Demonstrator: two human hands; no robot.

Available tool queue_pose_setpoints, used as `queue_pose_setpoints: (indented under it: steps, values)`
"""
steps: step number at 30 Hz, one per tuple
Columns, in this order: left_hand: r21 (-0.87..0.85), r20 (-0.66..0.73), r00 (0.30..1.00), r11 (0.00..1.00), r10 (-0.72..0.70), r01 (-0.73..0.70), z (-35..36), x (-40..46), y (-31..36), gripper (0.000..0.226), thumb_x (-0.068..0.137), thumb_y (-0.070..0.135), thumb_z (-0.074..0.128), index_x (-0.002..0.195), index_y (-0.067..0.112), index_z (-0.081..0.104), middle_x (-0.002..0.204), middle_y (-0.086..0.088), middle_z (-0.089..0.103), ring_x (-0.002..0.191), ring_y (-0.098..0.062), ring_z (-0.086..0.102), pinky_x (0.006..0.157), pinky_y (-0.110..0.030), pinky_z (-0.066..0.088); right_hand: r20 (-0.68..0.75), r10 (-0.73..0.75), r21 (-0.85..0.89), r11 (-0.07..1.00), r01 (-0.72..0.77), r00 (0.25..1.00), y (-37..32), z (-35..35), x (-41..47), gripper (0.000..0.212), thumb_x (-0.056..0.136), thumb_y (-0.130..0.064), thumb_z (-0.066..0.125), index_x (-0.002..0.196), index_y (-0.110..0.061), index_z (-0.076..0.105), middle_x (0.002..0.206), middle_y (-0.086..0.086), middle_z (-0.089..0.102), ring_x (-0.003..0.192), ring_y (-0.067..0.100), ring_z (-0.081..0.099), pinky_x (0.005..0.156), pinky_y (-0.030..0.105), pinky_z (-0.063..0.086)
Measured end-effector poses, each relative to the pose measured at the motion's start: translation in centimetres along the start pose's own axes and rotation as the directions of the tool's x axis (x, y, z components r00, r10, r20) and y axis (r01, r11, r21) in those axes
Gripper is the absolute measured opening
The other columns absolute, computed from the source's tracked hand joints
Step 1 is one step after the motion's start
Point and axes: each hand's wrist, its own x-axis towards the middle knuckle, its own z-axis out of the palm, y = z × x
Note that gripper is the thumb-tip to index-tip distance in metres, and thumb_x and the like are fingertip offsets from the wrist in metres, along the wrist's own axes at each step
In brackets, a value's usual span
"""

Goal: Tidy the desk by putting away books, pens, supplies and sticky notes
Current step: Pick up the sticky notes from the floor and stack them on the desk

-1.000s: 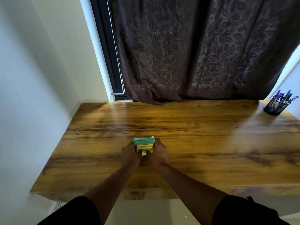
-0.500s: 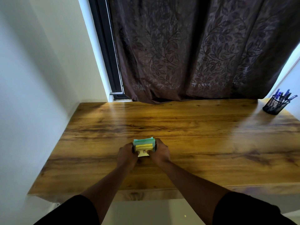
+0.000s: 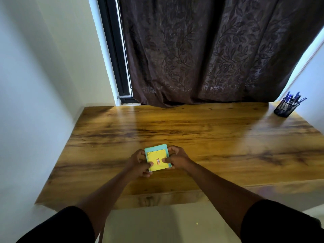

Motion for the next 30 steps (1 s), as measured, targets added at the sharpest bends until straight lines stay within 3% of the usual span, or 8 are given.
queue_pose_setpoints:
  steps: [5,8,13,17,21,25,29,30]
  values:
    - [0.152,-0.053,0.998,0.988,0.042,-0.034,0.2,-1.5,-2.1,0.043,0.086,0.012,0.080,0.122,0.014,0.057,0.104,-0.010,0.073,0.065,-0.022,0.077,0.063,-0.039,0.065,-0.120,-0.019,-0.128,0.992,0.004,0.993,1.8,2.6,-1.7,0.051,0.079,-0.011,0.087,0.124,-0.015,0.064,0.125,0.007,0.070,0.106,0.023,0.071,0.065,0.031,0.064]
    - [0.276,-0.158,0.986,0.961,0.058,-0.012,0.6,-2.1,-2.2,0.037,0.084,0.017,0.082,0.116,0.015,0.064,0.103,-0.005,0.076,0.061,-0.017,0.075,0.060,-0.035,0.064,-0.213,-0.105,-0.286,0.957,0.041,0.971,2.0,4.0,-2.6,0.049,0.081,-0.016,0.083,0.127,-0.016,0.065,0.127,0.004,0.070,0.110,0.019,0.069,0.085,0.032,0.061]
    - [0.521,-0.209,0.966,0.853,0.151,-0.020,0.5,-1.8,-3.0,0.041,0.076,0.035,0.086,0.114,0.021,0.075,0.111,0.002,0.077,0.094,-0.014,0.073,0.066,-0.022,0.052,-0.297,-0.176,-0.419,0.907,0.037,0.938,2.2,6.2,-3.3,0.049,0.078,-0.021,0.080,0.125,-0.018,0.067,0.127,0.002,0.069,0.115,0.020,0.065,0.092,0.032,0.056]
    - [0.549,-0.254,0.949,0.836,0.185,-0.016,1.0,-2.2,-3.5,0.045,0.078,0.033,0.086,0.116,0.013,0.072,0.117,-0.005,0.072,0.107,-0.021,0.069,0.078,-0.028,0.050,-0.336,-0.204,-0.483,0.876,0.017,0.920,3.4,7.0,-3.3,0.050,0.080,-0.036,0.081,0.126,-0.022,0.068,0.126,0.002,0.068,0.116,0.022,0.063,0.097,0.039,0.056]
    - [0.553,-0.297,0.927,0.833,0.229,-0.029,1.1,-2.9,-3.8,0.062,0.076,0.033,0.087,0.127,0.014,0.058,0.132,-0.011,0.056,0.119,-0.029,0.059,0.091,-0.039,0.052,-0.345,-0.248,-0.519,0.854,0.037,0.905,3.6,6.9,-4.1,0.044,0.088,-0.033,0.076,0.127,-0.015,0.065,0.129,0.008,0.063,0.124,0.026,0.055,0.106,0.041,0.047]
    - [0.414,-0.377,0.832,0.877,0.408,-0.242,1.5,-4.9,-4.8,0.041,0.071,0.012,0.071,0.108,0.019,0.055,0.112,-0.006,0.057,0.096,-0.031,0.062,0.078,-0.042,0.054,-0.389,-0.381,-0.513,0.846,0.146,0.839,3.5,7.4,-6.2,0.041,0.092,-0.024,0.066,0.130,-0.013,0.057,0.129,0.014,0.056,0.121,0.033,0.052,0.103,0.041,0.042]
    - [0.272,-0.336,0.788,0.854,0.516,-0.444,2.2,-7.9,-7.0,0.009,0.080,0.030,0.061,0.083,0.024,0.055,0.069,0.008,0.060,0.061,-0.010,0.057,0.057,-0.032,0.046,-0.388,-0.479,-0.421,0.852,0.311,0.787,4.6,10.0,-8.1,0.018,0.094,-0.029,0.061,0.108,-0.019,0.061,0.104,0.004,0.065,0.094,0.024,0.062,0.079,0.039,0.051]
    - [0.268,-0.309,0.790,0.846,0.529,-0.462,2.5,-8.5,-7.9,0.014,0.087,0.036,0.056,0.080,0.025,0.053,0.065,0.009,0.059,0.060,-0.009,0.056,0.055,-0.031,0.042,-0.356,-0.501,-0.427,0.838,0.339,0.789,5.0,10.6,-8.7,0.012,0.095,-0.029,0.060,0.102,-0.020,0.062,0.099,0.001,0.067,0.090,0.021,0.062,0.076,0.037,0.051]
